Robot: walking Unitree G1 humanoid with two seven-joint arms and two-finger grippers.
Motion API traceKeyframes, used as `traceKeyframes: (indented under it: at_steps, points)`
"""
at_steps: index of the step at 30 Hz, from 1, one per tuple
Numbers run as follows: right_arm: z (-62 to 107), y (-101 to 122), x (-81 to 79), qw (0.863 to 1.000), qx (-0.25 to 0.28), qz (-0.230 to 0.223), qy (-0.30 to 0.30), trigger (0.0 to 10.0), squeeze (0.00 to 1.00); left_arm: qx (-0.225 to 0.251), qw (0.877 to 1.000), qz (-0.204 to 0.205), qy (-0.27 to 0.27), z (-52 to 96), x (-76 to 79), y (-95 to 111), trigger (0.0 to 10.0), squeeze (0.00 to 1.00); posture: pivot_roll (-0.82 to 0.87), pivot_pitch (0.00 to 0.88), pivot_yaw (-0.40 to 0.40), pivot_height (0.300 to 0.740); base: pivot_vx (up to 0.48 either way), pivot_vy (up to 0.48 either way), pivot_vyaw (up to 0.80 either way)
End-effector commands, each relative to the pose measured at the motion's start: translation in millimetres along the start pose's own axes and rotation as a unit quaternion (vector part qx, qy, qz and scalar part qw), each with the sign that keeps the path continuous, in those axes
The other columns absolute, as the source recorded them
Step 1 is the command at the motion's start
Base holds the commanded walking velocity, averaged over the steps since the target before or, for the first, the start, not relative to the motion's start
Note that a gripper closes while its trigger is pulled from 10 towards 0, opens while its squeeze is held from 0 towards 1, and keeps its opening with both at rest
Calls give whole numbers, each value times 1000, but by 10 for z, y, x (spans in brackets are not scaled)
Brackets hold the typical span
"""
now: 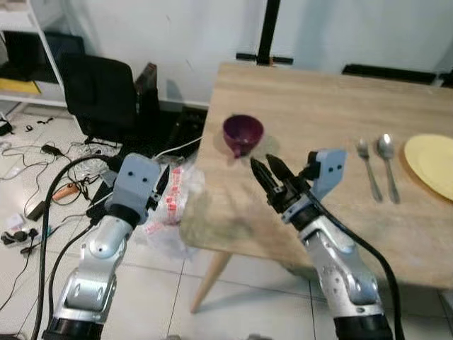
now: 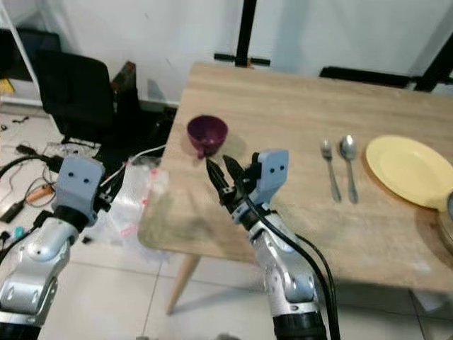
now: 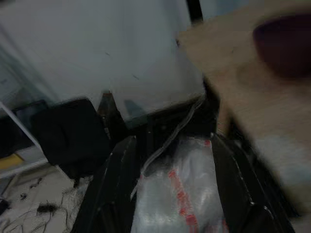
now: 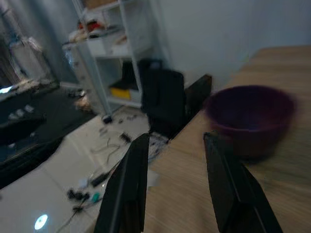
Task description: Setting the table
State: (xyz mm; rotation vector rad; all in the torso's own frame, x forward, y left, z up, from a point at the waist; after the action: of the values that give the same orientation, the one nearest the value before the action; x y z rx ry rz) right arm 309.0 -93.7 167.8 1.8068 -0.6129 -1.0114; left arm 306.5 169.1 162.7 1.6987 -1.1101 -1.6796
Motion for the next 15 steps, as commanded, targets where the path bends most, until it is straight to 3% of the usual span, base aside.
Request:
traceKeyframes:
  at_steps: [1, 8, 15]
  points:
    - [21, -67, -21, 1000, -21, 10, 10, 10000, 0, 0, 1000, -4, -19, 36, 40, -18, 10000, 0, -65, 32, 19, 740, 0, 0, 0]
    - [-32, -219, -190, 997, -56, 15, 48, 10000, 0, -7, 1000, 20, -4, 11, -53, -19, 10000, 0, -59, 39, 17, 740, 0, 0, 0]
    - [-203, -318, -176, 996, -64, 60, 4, 10000, 0, -12, 999, 33, 11, -41, -140, 10, 10000, 0, -46, 47, 14, 740, 0, 0, 0]
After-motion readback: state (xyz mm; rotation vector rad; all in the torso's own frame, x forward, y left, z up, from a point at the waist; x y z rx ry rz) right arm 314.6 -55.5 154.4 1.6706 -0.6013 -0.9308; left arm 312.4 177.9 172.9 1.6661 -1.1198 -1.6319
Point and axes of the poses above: a point about 5 cm out from each wrist's last joint towards the gripper, its own z axis pointing back from the gripper into the wrist, its own y axis along the axis of the wrist's last joint, x = y × z, the point moved 2 cm from there along -z, pointing out of the wrist towards the gripper, and after that the axes turned 11 degrees about -z, right-handed, at the moved point
